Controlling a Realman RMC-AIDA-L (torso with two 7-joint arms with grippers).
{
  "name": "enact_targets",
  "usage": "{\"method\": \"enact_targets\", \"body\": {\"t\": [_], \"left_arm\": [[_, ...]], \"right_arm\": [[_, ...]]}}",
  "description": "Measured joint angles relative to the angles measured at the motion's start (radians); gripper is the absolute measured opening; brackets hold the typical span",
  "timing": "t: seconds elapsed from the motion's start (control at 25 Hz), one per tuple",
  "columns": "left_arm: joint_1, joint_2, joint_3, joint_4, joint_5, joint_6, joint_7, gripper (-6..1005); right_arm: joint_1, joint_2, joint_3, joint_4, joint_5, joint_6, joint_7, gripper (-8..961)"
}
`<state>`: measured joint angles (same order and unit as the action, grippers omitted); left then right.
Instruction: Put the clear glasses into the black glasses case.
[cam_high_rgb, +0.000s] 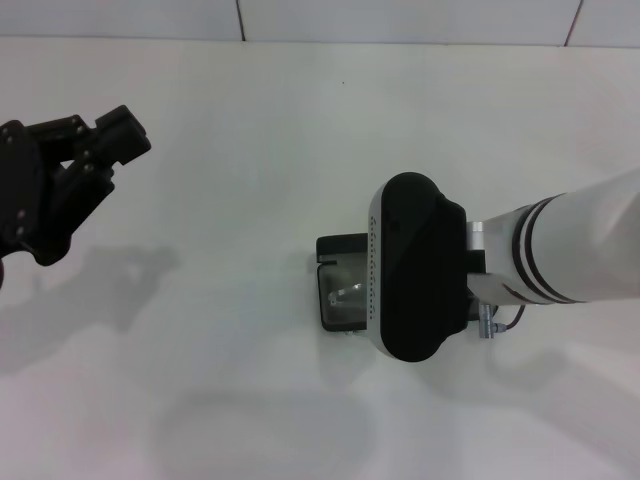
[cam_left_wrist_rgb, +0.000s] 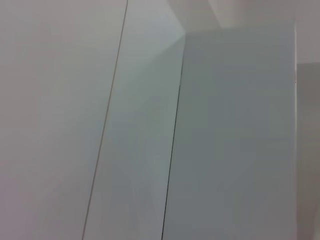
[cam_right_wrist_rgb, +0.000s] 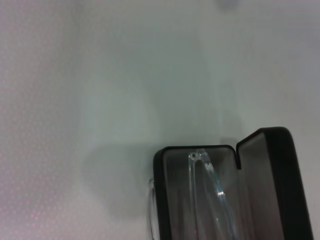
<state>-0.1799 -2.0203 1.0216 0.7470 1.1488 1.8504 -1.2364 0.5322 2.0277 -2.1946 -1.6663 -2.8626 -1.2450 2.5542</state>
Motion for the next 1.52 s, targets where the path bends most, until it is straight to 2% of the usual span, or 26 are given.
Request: {"method": "enact_targets", "body": {"t": [1.52], "left_arm": [[0.001,-0.003,0.000,0.000,-0.008,0.007,0.000,73]], "right_arm": [[-0.006,0.000,-0.011,-0.027,-0.010,-0.037,-0.004,166]]}}
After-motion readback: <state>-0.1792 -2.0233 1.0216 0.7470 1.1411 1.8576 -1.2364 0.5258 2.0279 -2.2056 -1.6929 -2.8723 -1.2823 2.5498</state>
